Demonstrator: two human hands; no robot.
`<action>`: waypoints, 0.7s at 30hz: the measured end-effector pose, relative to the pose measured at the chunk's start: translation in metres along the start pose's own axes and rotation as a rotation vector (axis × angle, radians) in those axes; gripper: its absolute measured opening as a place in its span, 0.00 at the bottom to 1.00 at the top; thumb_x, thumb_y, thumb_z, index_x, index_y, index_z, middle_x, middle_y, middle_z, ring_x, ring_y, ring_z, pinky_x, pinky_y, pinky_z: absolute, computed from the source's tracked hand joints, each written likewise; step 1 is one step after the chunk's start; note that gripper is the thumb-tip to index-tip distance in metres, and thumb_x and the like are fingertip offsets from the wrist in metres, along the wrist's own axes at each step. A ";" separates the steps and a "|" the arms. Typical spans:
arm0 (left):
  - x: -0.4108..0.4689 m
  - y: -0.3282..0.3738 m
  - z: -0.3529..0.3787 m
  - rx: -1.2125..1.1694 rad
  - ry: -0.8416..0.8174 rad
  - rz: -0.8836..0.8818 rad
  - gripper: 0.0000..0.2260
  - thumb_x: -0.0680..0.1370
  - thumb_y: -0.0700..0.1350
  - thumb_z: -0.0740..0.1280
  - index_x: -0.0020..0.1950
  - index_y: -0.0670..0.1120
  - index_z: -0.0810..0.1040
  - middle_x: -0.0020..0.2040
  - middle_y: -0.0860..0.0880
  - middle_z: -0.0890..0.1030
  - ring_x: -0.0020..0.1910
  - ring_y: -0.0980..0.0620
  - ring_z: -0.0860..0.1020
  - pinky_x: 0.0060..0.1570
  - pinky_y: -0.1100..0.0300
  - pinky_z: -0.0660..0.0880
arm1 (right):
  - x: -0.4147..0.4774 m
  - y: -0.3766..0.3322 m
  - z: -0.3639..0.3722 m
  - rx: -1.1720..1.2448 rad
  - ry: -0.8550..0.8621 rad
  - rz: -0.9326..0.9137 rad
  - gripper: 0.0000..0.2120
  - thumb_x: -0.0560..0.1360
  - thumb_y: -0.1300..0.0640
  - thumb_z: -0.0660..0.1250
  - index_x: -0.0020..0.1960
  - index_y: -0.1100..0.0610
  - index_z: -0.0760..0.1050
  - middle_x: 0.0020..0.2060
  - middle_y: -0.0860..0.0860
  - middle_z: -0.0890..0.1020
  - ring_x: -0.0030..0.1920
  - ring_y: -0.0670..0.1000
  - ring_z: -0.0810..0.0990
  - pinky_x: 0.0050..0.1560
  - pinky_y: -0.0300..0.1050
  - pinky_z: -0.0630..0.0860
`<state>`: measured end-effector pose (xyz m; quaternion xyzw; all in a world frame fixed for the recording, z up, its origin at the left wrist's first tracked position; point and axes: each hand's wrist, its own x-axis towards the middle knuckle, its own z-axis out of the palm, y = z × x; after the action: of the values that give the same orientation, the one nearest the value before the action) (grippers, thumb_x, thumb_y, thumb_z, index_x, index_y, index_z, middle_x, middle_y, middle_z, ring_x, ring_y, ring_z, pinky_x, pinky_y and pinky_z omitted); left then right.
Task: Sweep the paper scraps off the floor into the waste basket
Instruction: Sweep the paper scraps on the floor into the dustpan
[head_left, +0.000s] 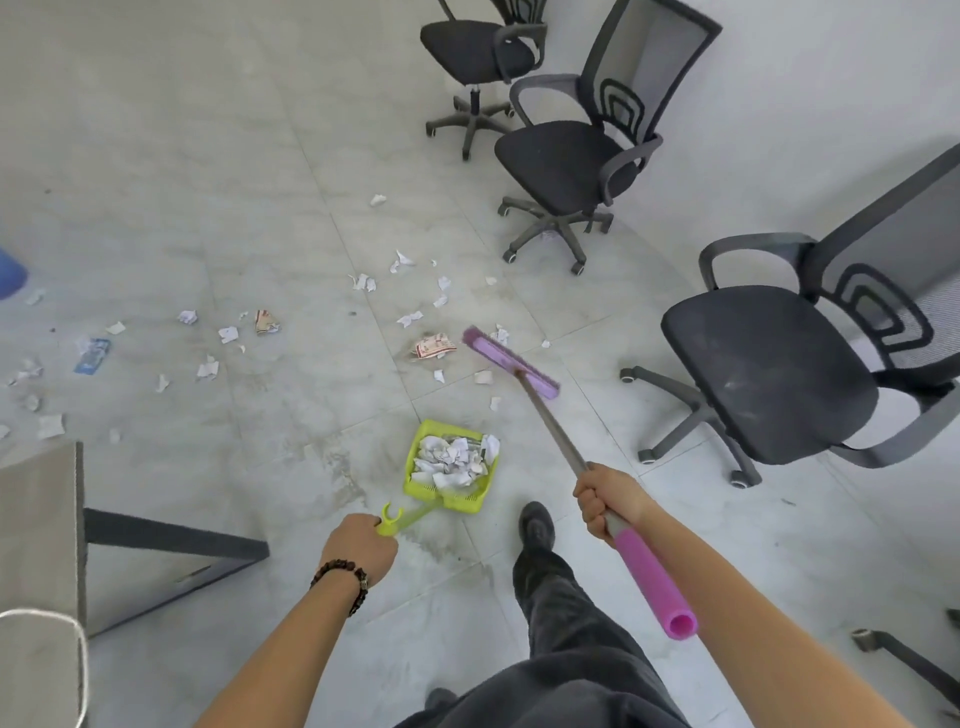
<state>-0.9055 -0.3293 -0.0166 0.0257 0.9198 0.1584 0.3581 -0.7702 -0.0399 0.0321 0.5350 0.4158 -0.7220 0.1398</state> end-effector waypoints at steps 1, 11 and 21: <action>0.013 0.014 -0.004 0.005 -0.006 -0.005 0.12 0.70 0.38 0.62 0.30 0.47 0.62 0.28 0.49 0.65 0.28 0.48 0.63 0.28 0.61 0.57 | 0.018 -0.016 -0.002 -0.052 0.013 -0.022 0.10 0.74 0.69 0.57 0.40 0.55 0.65 0.22 0.48 0.66 0.19 0.44 0.61 0.19 0.32 0.59; 0.128 0.151 -0.029 0.067 -0.090 -0.102 0.10 0.72 0.38 0.62 0.32 0.46 0.67 0.28 0.50 0.69 0.27 0.50 0.67 0.28 0.62 0.62 | 0.179 -0.205 -0.026 -0.333 0.100 -0.141 0.03 0.78 0.60 0.62 0.47 0.59 0.68 0.23 0.54 0.70 0.21 0.50 0.66 0.22 0.37 0.66; 0.190 0.198 -0.040 0.086 -0.104 -0.234 0.06 0.71 0.38 0.62 0.34 0.44 0.69 0.30 0.49 0.72 0.28 0.51 0.70 0.26 0.63 0.63 | 0.261 -0.220 -0.023 -0.435 0.041 0.118 0.04 0.82 0.62 0.52 0.54 0.57 0.65 0.31 0.55 0.68 0.25 0.50 0.66 0.24 0.40 0.70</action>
<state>-1.0868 -0.1219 -0.0513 -0.0582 0.9026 0.0744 0.4200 -0.9987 0.1761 -0.1029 0.5305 0.5323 -0.5949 0.2852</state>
